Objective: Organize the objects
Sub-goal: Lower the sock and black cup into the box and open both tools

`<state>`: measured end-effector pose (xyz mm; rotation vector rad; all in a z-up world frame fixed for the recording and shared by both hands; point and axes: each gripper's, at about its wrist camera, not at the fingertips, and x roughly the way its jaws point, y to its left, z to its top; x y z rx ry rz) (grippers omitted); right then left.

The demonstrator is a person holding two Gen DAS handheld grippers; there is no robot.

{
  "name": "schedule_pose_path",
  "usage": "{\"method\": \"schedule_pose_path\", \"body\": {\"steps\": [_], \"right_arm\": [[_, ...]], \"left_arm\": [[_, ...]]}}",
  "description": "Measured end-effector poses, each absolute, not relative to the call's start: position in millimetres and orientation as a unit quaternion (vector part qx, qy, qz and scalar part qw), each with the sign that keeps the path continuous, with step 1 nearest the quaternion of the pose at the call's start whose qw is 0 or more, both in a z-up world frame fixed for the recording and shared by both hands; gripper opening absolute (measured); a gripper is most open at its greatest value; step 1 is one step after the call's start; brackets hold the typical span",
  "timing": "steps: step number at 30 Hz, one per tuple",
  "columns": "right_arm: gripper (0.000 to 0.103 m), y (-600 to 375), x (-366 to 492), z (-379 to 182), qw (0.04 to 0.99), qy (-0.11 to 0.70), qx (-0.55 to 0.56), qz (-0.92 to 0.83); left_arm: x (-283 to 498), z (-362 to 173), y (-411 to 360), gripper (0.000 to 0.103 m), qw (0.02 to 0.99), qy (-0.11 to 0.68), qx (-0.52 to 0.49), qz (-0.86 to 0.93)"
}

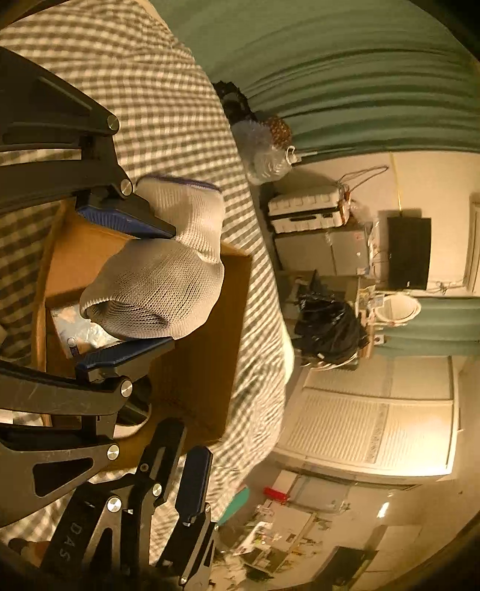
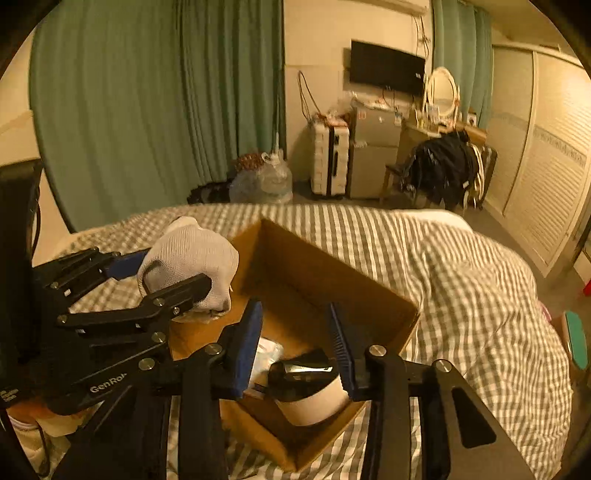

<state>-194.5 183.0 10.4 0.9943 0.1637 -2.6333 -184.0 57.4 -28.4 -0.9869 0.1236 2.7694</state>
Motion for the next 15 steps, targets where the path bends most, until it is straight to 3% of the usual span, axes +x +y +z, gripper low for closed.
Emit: {"method": "schedule_pose_path", "body": {"steps": [5,8,9,10,13,15], "right_arm": [[0.037,195,-203,-12,0.149,0.045,0.359,-0.920],[0.037,199,-202,-11,0.140,0.039,0.356,-0.923],[0.037,200,-199,-7,0.137,0.038,0.352,-0.925],[0.039,199,-194,-2,0.133,0.037,0.349,-0.927],[0.054,199,-181,14,0.120,0.041,0.336,-0.933],[0.056,199,-167,26,0.104,0.050,0.322,-0.940]], "left_arm": [[-179,-48,73,0.057,0.111,0.095,-0.316,0.937],[-177,-46,76,0.070,0.132,0.095,-0.322,0.933],[-175,-44,79,0.080,0.133,0.093,-0.322,0.933],[-172,-39,78,0.086,0.133,0.090,-0.320,0.934],[-157,-21,74,0.091,0.127,0.082,-0.302,0.941],[-147,-12,69,0.095,0.122,0.078,-0.299,0.943]]}}
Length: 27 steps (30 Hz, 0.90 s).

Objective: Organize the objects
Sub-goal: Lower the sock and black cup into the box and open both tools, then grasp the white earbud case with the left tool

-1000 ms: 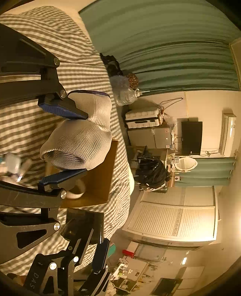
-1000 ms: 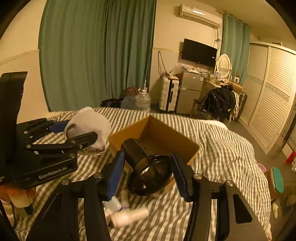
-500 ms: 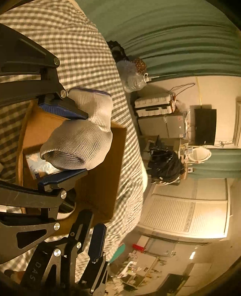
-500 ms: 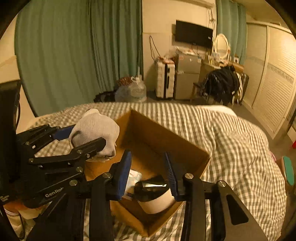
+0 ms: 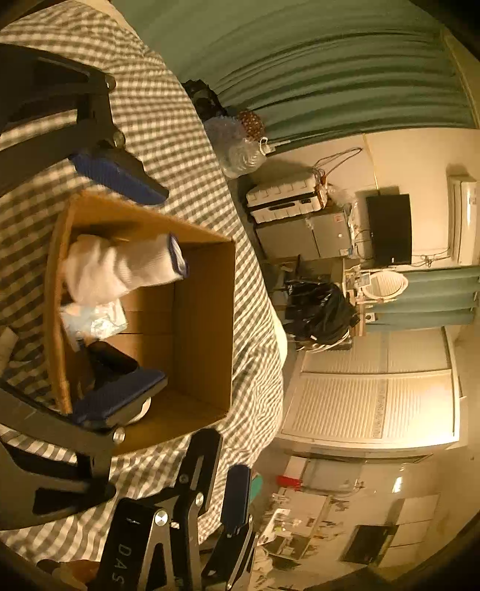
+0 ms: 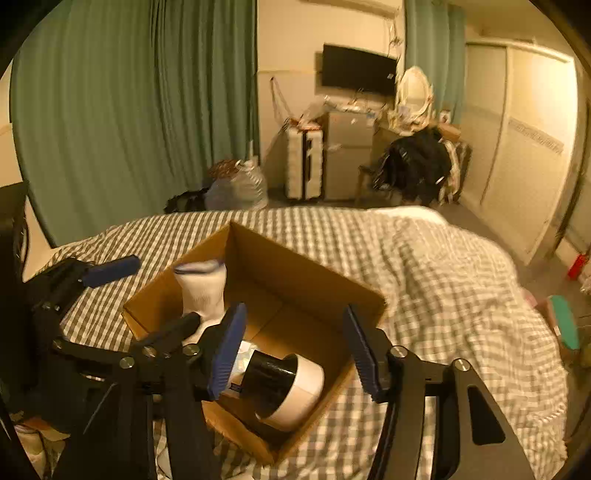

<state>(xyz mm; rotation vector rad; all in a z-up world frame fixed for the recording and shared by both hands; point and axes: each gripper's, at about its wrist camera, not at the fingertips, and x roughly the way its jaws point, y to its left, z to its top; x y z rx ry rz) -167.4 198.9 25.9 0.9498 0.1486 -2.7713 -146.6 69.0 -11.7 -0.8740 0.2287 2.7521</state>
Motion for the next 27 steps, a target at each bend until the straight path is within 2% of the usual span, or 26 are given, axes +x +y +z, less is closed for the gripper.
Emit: {"method": "schedule_pose_path", "body": {"steps": [3,5,14,27], "right_arm": [[0.060,198,-145,40,0.089,0.060,0.311,-0.944],[0.067,198,-129,45,0.087,0.055,0.308,-0.946],[0.078,182,-66,51,0.093,0.055,0.307,-0.946],[0.078,173,-42,-19,0.068,0.046,0.374,-0.924]], "left_arm": [[-127,0,58,0.096,0.104,0.073,-0.294,0.947],[-109,5,50,0.096,0.091,0.071,-0.291,0.950],[-58,9,18,0.097,0.058,0.041,-0.288,0.955],[-36,-34,12,0.097,0.043,0.039,-0.318,0.946]]}}
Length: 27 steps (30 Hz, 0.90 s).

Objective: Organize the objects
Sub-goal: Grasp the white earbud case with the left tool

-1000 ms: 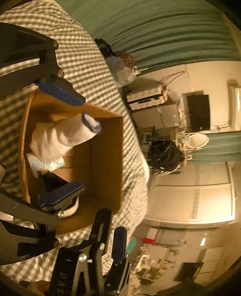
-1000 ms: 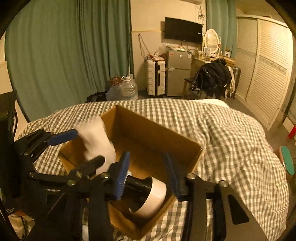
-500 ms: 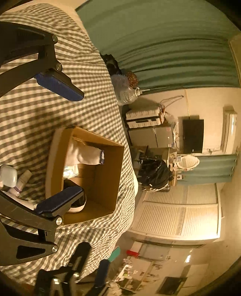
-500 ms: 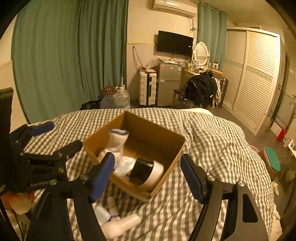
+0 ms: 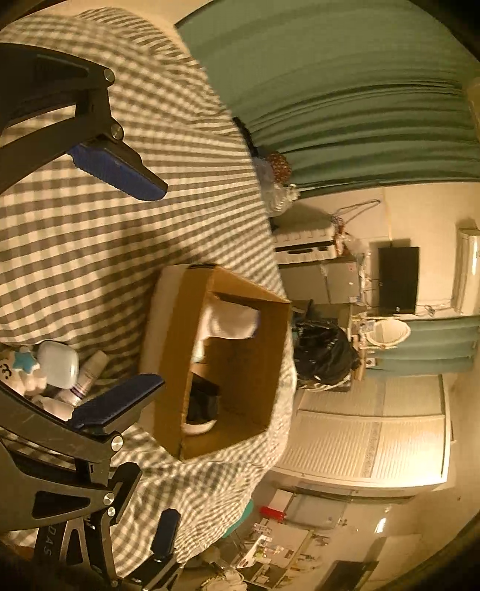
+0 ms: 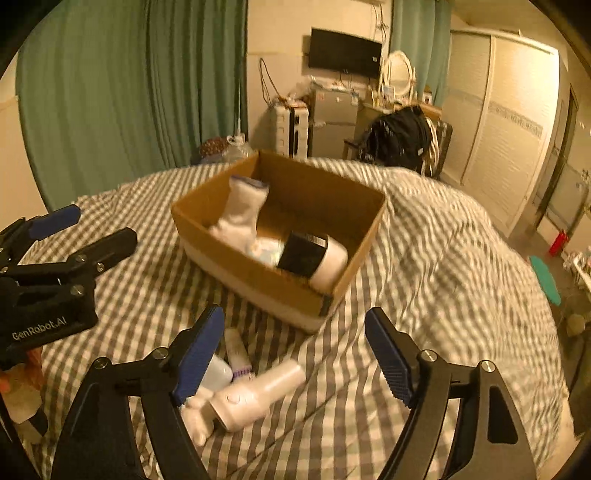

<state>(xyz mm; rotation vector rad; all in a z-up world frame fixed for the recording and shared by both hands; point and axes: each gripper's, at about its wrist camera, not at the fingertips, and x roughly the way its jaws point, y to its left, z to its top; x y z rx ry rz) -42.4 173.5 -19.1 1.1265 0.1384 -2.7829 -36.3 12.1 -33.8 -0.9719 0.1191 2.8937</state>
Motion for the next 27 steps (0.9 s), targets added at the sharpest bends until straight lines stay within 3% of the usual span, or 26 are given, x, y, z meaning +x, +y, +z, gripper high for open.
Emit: {"method": "schedule_pose_path", "body": {"steps": [16,23,27], "right_arm": [[0.078,183,-51,-76,0.051,0.026,0.440,-0.896],[0.078,192,-54,-80,0.049,0.000,0.450,-0.892],[0.078,193,-55,-80,0.053,-0.007,0.451,-0.891]], "left_arm": [[-42,-148,30,0.097,0.054,0.055,-0.435,0.897],[-31,-171,56,0.097,0.084,0.105,-0.440,0.888],[-33,-174,58,0.096,0.117,0.082,-0.453,0.880]]}}
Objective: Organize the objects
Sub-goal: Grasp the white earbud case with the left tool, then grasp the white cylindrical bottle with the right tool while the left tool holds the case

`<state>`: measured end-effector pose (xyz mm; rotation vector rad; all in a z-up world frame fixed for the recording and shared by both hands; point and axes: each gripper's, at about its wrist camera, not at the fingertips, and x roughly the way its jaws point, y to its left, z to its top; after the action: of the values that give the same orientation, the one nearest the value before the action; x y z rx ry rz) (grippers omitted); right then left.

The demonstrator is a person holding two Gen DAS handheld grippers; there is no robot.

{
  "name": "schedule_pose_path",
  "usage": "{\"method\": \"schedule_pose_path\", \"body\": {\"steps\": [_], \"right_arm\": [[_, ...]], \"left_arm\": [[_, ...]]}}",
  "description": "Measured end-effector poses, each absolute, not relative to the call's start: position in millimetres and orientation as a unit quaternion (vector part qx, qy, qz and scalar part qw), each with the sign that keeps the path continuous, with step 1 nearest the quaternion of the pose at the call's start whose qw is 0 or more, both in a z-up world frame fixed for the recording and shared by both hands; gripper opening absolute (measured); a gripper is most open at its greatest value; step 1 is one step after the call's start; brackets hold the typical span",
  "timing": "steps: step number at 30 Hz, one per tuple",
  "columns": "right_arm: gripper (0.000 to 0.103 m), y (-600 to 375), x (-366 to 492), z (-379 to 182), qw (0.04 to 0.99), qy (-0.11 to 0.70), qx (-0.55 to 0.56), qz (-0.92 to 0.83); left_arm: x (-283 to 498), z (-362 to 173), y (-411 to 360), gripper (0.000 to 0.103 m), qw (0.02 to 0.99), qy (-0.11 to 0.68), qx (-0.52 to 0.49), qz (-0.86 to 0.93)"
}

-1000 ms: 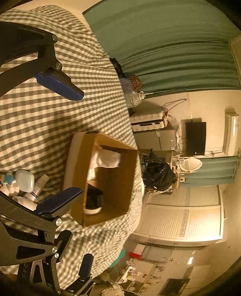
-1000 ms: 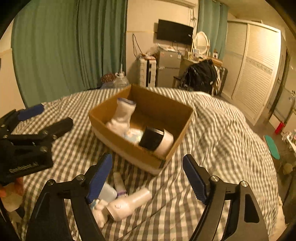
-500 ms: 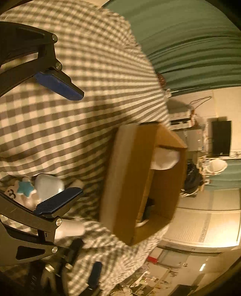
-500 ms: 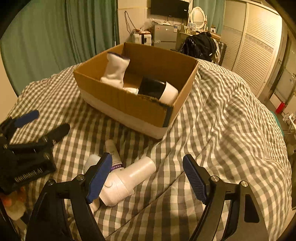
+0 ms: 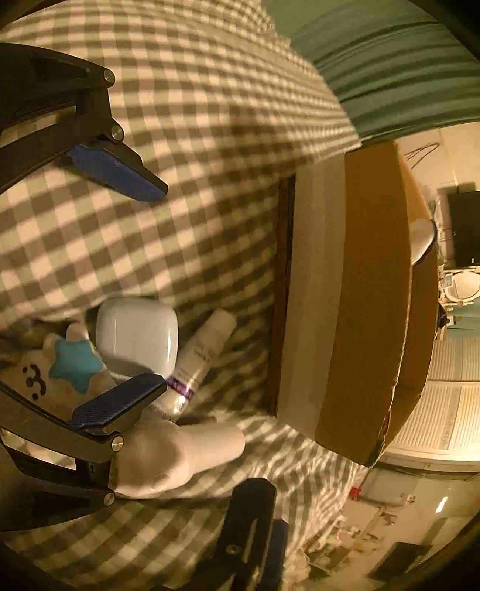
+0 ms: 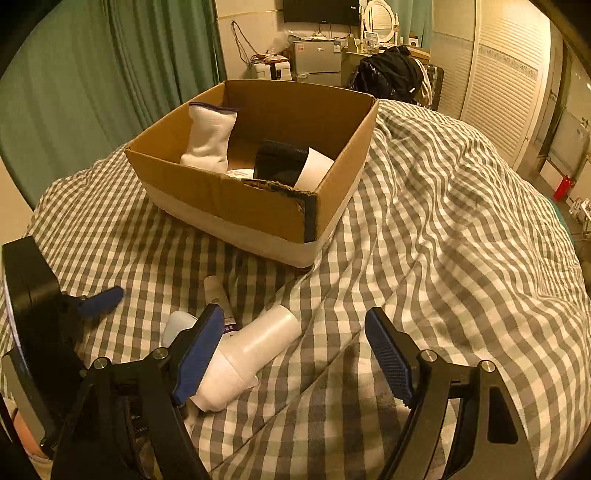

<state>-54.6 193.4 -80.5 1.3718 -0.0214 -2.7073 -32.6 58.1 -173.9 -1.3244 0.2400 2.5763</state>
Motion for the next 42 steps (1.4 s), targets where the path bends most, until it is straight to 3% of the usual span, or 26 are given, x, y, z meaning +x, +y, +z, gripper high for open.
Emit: {"method": "schedule_pose_path", "body": {"steps": [5,9,23,33,39,42], "right_arm": [[0.078,195,-54,-81,0.054,-0.015,0.452,-0.890],[0.078,195,-55,-82,0.052,-0.016,0.454,-0.890],[0.078,187,-50,-81,0.038,0.008,0.452,-0.891],[0.078,150,-57,-112,0.034,0.074,0.494,-0.866],[0.078,145,-57,-126,0.058,0.072,0.511,-0.854],[0.073,145,-57,-127,0.066,0.069,0.515,-0.852]], "left_arm": [[-28,-180,69,0.078,0.179,0.072,-0.465,0.864],[-25,-185,75,0.050,0.197,0.076,-0.473,0.855],[-21,-134,34,0.050,0.119,0.073,-0.427,0.894],[-34,-111,-6,0.050,0.068,0.052,-0.409,0.909],[-33,-101,-17,0.050,0.063,0.053,-0.400,0.913],[-30,-95,-22,0.050,0.062,0.053,-0.397,0.914]]}}
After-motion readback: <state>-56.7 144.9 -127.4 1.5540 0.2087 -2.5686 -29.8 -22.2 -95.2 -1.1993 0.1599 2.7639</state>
